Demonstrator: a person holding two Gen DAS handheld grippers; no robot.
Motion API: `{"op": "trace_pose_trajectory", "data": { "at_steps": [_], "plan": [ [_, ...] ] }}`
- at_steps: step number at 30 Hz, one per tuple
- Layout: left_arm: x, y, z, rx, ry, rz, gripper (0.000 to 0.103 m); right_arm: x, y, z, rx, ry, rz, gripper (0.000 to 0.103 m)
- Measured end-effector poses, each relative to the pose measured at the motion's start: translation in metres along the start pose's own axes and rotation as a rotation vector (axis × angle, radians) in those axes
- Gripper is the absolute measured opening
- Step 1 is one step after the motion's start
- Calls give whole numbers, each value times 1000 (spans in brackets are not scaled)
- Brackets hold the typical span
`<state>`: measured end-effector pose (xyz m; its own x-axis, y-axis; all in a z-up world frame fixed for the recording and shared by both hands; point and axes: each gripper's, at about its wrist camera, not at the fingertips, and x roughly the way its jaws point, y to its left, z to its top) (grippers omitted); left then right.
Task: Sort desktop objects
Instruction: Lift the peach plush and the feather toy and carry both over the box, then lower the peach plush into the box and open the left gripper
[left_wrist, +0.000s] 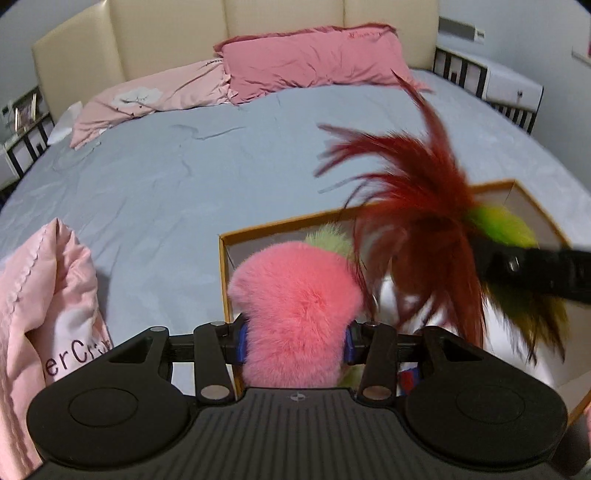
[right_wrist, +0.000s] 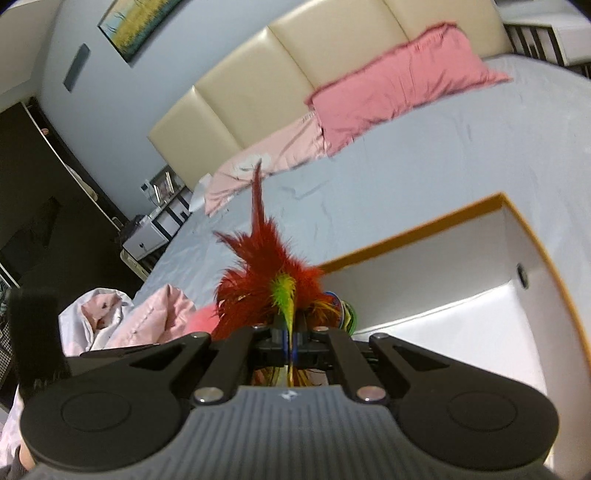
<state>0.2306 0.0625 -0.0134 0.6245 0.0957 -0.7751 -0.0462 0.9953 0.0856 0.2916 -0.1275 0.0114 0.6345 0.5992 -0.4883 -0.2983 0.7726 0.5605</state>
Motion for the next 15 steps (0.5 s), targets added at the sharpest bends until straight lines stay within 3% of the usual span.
{"op": "trace_pose_trajectory", "data": {
  "at_steps": [2,8,15],
  "plan": [
    [4,-3,-3,24,-3,31,51,8,0,0,0,11,0,1],
    [3,-3,-5,39,-31,22,54,20,5,-7,6,37,4,1],
    [1,15,-3,-27,-62,-66,57,27,10,-4,-9,48,-10,1]
  ]
}}
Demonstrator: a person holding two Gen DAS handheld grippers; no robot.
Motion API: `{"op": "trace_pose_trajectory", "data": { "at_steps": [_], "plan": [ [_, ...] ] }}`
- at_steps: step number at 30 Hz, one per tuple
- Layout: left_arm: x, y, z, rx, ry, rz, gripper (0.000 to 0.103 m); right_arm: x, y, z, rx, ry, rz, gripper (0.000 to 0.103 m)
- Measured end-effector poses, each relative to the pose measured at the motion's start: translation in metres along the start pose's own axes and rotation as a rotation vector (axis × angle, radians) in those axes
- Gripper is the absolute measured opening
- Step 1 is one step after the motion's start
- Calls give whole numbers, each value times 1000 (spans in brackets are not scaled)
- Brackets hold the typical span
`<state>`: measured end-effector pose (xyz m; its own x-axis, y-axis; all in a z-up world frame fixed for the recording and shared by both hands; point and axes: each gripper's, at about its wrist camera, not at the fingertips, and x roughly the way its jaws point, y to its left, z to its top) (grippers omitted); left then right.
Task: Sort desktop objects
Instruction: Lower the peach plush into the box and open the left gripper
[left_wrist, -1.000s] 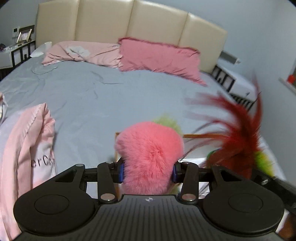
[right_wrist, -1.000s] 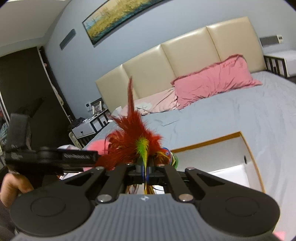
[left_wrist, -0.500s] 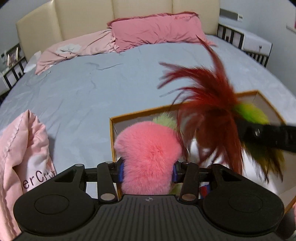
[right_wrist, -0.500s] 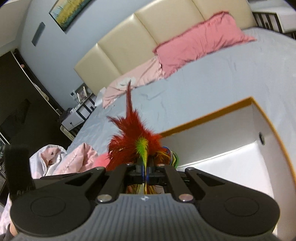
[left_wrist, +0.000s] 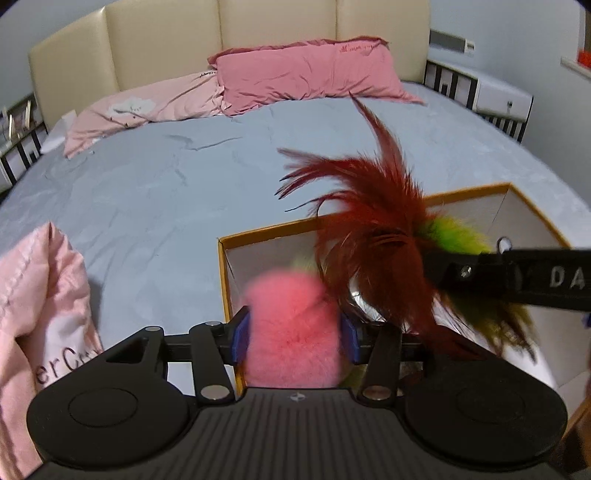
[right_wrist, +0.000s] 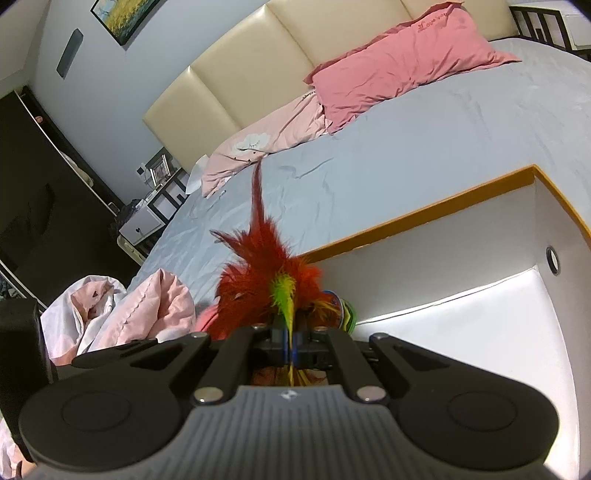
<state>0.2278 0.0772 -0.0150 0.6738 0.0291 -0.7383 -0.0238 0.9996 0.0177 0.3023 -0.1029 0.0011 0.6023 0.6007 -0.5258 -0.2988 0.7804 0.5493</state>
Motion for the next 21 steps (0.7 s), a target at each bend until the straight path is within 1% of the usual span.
{"op": "trace_pose_trajectory", "data": {
  "at_steps": [3,6,9,11,13,17,21],
  "plan": [
    [-5,10,1,-36,-17,-39,57,0,-2,1,-1,1,-16,1],
    [-16,23,2,-91,-63,-79,57,1,-2,4,6,4,-30,1],
    [-26,43,4,-194,-115,-122,57,4,-4,9,31,13,-41,1],
    [-29,55,5,-257,-132,-132,57,7,-4,12,45,17,-48,1],
    [-28,65,6,-302,-131,-137,57,11,-4,14,50,25,-58,1],
    [-20,76,3,-362,-94,-135,55,24,0,15,48,47,-93,1],
    [-15,85,1,-394,-68,-114,55,36,-4,15,108,111,-139,1]
  ]
}}
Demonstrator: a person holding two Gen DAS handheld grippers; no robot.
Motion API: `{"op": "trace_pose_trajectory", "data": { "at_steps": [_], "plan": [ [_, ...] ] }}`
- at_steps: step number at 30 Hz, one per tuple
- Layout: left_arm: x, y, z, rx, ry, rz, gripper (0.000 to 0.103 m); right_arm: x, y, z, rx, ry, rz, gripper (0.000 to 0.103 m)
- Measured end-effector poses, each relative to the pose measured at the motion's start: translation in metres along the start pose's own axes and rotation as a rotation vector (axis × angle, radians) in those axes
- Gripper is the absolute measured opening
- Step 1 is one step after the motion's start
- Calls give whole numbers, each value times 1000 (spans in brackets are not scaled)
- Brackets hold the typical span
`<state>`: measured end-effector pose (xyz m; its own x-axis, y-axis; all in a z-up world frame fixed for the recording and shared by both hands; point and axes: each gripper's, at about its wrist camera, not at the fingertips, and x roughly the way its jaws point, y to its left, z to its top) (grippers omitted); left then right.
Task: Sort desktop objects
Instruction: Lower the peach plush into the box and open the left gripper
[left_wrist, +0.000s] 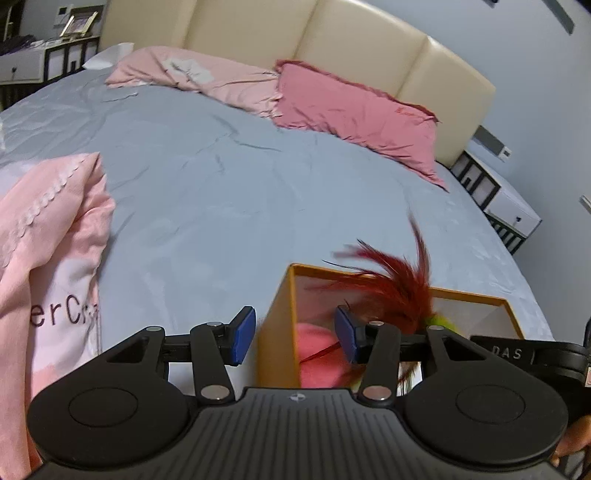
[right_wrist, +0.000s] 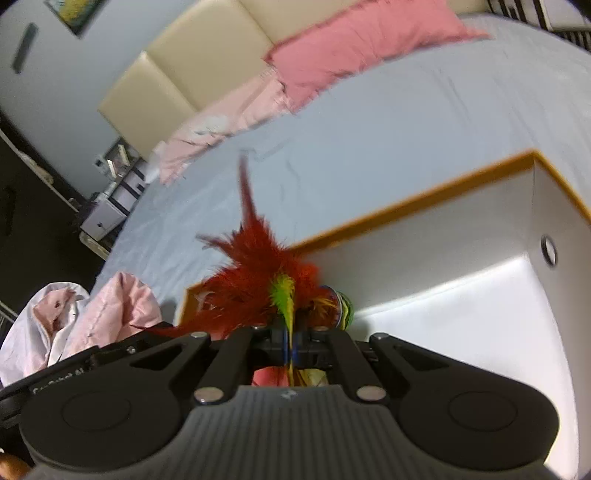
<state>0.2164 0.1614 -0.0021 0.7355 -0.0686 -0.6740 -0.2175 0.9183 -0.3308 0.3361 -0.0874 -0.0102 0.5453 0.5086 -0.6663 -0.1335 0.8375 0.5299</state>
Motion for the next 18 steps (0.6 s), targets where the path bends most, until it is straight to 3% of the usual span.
{"op": "trace_pose_trajectory", "data": {
  "at_steps": [7,11,14,18],
  "plan": [
    [2,0,-4,14,20,18,55,11,-8,0,51,91,-40,3],
    [2,-4,-7,38,28,9,55,16,-13,-2,59,146,-51,13],
    [2,-8,-8,55,38,8,55,2,-11,-1,-2,129,-56,28],
    [2,-6,-9,54,78,32,51,-21,-11,-1,-81,124,-96,30]
  ]
}}
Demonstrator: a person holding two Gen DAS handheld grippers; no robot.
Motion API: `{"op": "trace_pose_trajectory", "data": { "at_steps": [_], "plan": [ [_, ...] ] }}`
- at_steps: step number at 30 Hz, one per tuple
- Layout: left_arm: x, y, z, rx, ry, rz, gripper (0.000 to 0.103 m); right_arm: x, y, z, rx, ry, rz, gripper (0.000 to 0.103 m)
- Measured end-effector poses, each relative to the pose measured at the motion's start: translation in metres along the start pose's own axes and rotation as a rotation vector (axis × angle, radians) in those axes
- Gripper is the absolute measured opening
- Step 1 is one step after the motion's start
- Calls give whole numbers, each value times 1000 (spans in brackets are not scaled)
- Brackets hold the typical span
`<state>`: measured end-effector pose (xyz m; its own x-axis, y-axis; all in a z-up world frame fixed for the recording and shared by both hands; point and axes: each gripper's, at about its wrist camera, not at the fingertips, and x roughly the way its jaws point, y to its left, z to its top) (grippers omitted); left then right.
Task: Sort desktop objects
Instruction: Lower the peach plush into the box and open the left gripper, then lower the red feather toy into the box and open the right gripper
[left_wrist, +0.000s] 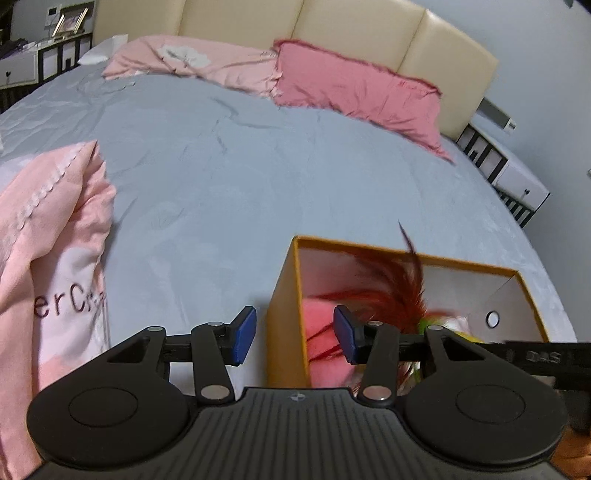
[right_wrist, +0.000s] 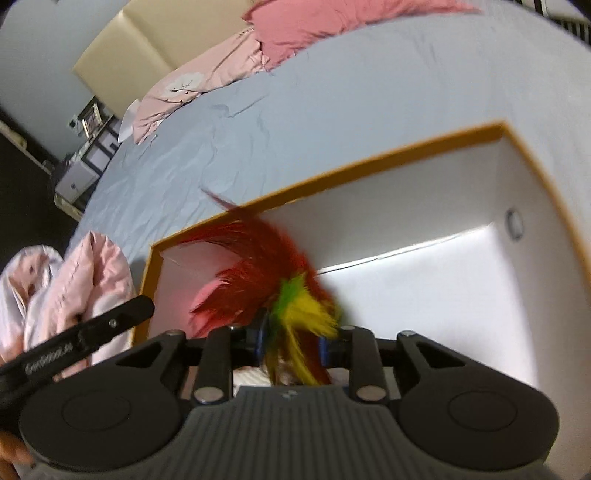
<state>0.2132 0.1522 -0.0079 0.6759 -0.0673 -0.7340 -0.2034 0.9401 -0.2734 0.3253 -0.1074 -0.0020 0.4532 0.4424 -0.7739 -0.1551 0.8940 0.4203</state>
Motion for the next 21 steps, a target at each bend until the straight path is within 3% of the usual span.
{"op": "trace_pose_trajectory", "data": {
  "at_steps": [6,10,13,15,16,18,21],
  "plan": [
    [4,-3,-8,18,60,3,42,11,-10,-16,6,178,-14,31],
    [3,-1,-10,14,68,-10,39,23,-6,-24,-18,181,-48,29],
    [6,3,-9,-7,94,-30,35,30,0,-25,-53,188,-67,17],
    [10,3,-9,-19,111,-47,32,30,3,-26,-78,190,-35,12],
    [11,2,-9,-21,115,-52,32,31,3,-26,-77,199,12,0],
    [10,-1,-10,-13,112,-50,32,43,2,-29,15,308,190,0],
    [8,-1,-10,-14,103,-43,32,55,22,-42,-107,294,70,0]
  ]
}}
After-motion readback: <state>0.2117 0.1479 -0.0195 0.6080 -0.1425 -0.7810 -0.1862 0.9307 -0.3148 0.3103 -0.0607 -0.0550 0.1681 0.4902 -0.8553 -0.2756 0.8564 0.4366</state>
